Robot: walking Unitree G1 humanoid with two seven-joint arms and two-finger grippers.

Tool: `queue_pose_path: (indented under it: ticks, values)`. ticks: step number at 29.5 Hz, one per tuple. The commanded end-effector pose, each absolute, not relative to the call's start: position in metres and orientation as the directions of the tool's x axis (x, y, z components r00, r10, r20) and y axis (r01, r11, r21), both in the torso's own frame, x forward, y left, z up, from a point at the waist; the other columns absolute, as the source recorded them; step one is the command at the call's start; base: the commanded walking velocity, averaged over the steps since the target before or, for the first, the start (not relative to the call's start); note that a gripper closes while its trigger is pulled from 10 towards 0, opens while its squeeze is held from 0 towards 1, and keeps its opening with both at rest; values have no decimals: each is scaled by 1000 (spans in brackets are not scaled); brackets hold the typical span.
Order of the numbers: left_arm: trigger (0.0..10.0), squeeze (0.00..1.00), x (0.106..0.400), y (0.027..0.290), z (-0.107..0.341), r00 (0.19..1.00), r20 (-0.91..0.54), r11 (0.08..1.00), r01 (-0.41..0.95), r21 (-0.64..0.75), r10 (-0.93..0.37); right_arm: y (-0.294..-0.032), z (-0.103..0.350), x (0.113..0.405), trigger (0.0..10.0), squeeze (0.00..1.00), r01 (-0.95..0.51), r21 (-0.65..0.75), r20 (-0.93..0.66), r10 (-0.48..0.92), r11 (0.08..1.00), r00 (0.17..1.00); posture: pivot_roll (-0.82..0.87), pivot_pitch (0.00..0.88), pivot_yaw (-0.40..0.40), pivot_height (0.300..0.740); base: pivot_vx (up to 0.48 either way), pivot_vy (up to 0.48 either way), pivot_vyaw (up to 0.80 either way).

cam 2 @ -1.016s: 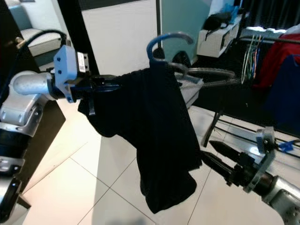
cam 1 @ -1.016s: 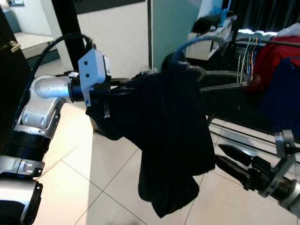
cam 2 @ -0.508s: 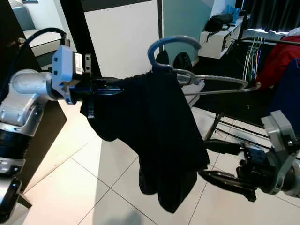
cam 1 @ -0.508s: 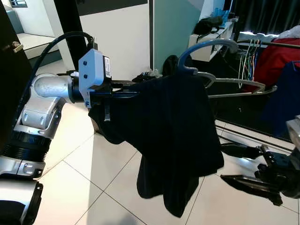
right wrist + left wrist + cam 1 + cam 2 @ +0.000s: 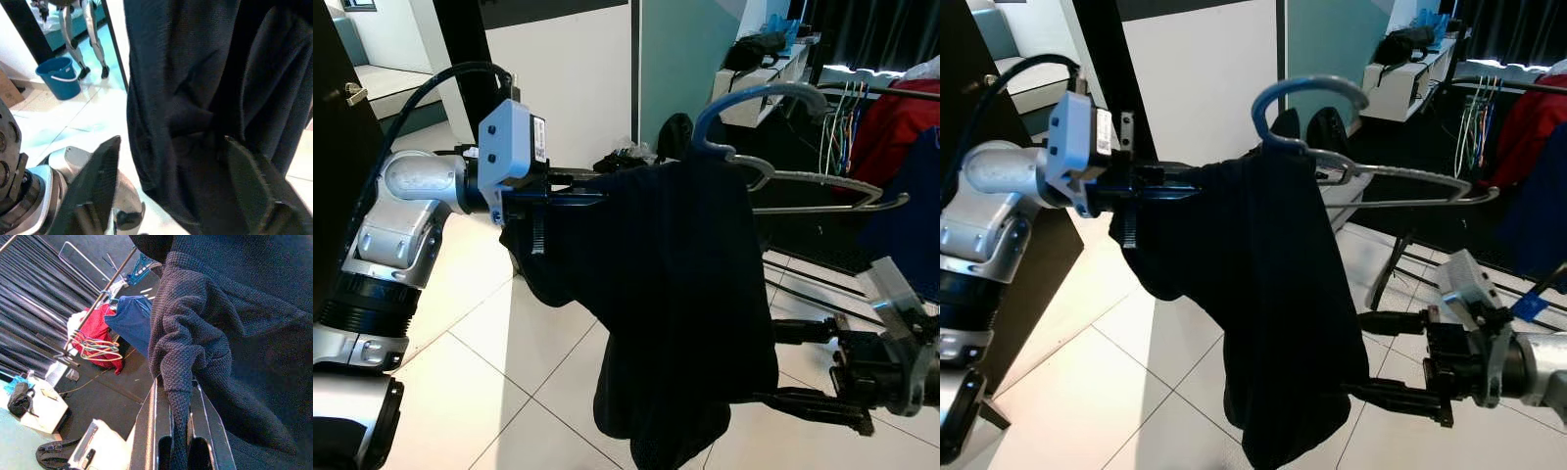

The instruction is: Hang hanger

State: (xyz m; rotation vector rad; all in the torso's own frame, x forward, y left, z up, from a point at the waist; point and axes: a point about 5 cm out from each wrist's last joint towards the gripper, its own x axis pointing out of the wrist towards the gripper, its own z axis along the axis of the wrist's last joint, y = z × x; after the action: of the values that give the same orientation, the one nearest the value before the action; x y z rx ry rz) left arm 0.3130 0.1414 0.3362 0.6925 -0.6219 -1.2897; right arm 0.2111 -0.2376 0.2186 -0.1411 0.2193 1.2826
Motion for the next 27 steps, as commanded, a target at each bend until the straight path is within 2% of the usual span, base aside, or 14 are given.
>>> queue_pose_path:
  ticks: [1,12,17,18,20,21,22,23,24,25,27]
  values:
    - [10000,0,308,141,350,150,73,150,604,783,-986,-229,210,209,0,0,-967,26,-261,935,253,238,-72,0,38,740,0,0,0]
    - [10000,0,311,146,354,179,77,170,592,788,-981,-220,191,208,0,0,-972,47,-312,928,231,206,-70,0,37,740,0,0,0]
    - [10000,0,315,156,354,223,57,181,585,791,-973,-231,187,210,0,0,-958,25,-375,891,286,256,-72,0,36,740,0,0,0]
    - [10000,0,316,159,353,232,39,173,589,789,-972,-239,188,211,0,0,-949,5,-399,871,315,287,-72,0,36,740,0,0,0]
    - [10000,0,316,159,353,232,39,173,589,789,-972,-239,188,211,0,0,-949,5,-399,871,315,287,-72,0,36,740,0,0,0]
    - [10000,0,316,163,352,241,16,161,598,785,-970,-251,191,214,0,0,-933,-27,-429,839,359,335,-69,0,36,740,0,0,0]
    - [10000,0,316,163,352,241,16,161,598,785,-970,-251,191,214,0,0,-933,-27,-429,839,359,335,-69,0,36,740,0,0,0]
    - [10000,0,316,170,348,251,-43,130,632,764,-967,-269,197,217,0,0,-907,-80,-474,785,414,400,-68,0,35,740,0,0,0]
    - [10000,0,316,170,348,251,-43,130,632,764,-967,-269,197,217,0,0,-907,-80,-474,785,414,400,-68,0,35,740,0,0,0]
    - [10000,0,315,176,344,253,-120,86,672,735,-960,-283,204,219,0,0,-885,-131,-508,736,447,447,-68,0,35,740,0,0,0]
    - [10000,0,315,176,344,253,-120,86,672,735,-960,-283,204,219,0,0,-885,-131,-508,736,447,447,-68,0,35,740,0,0,0]
